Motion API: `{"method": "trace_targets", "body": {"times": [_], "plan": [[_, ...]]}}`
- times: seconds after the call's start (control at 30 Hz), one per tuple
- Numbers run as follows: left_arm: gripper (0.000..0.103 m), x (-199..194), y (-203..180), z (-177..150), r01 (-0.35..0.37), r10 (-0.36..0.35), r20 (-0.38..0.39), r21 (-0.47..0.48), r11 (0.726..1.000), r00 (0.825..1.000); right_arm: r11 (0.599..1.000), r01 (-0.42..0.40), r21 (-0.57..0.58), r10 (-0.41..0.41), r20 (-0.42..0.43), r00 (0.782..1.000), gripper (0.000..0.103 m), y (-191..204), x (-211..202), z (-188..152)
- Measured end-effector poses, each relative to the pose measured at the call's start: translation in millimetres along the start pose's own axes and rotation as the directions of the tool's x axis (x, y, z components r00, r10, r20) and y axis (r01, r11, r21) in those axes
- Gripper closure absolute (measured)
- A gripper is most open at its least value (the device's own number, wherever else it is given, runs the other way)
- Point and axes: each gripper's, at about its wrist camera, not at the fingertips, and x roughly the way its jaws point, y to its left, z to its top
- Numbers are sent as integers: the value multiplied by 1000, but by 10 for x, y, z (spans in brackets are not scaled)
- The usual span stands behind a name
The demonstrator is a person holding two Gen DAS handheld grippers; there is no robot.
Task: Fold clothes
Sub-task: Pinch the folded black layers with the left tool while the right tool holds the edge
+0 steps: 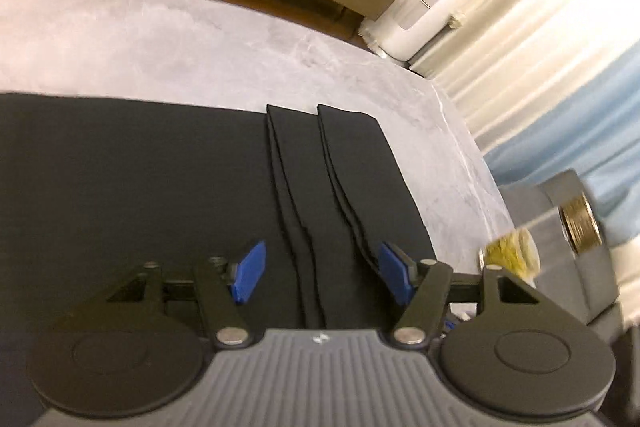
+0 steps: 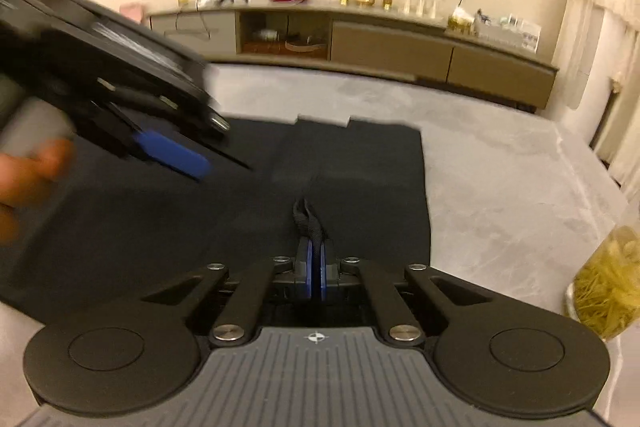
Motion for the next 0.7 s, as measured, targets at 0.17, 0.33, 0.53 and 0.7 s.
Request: {"method": "trace_targets", "body": {"times": [0.17, 0.33, 0.53, 0.7], "plan": [[33, 29, 264, -59, 140, -132, 60, -153, 978, 989, 991, -126, -45, 128, 39, 991, 101, 199, -145, 23], [39, 119, 141, -62, 62, -59, 47, -76, 995, 997, 991, -119, -68, 119, -18, 993, 101, 304, 96, -61], [79, 179, -104, -58, -53, 52, 13, 38, 998, 999, 989, -147, -26, 147, 6, 989, 94, 307, 124, -103], [80, 143, 32, -33, -16, 16, -8, -23, 1000, 1000, 982, -182, -58, 184, 22, 983, 72, 415, 114, -146]]}}
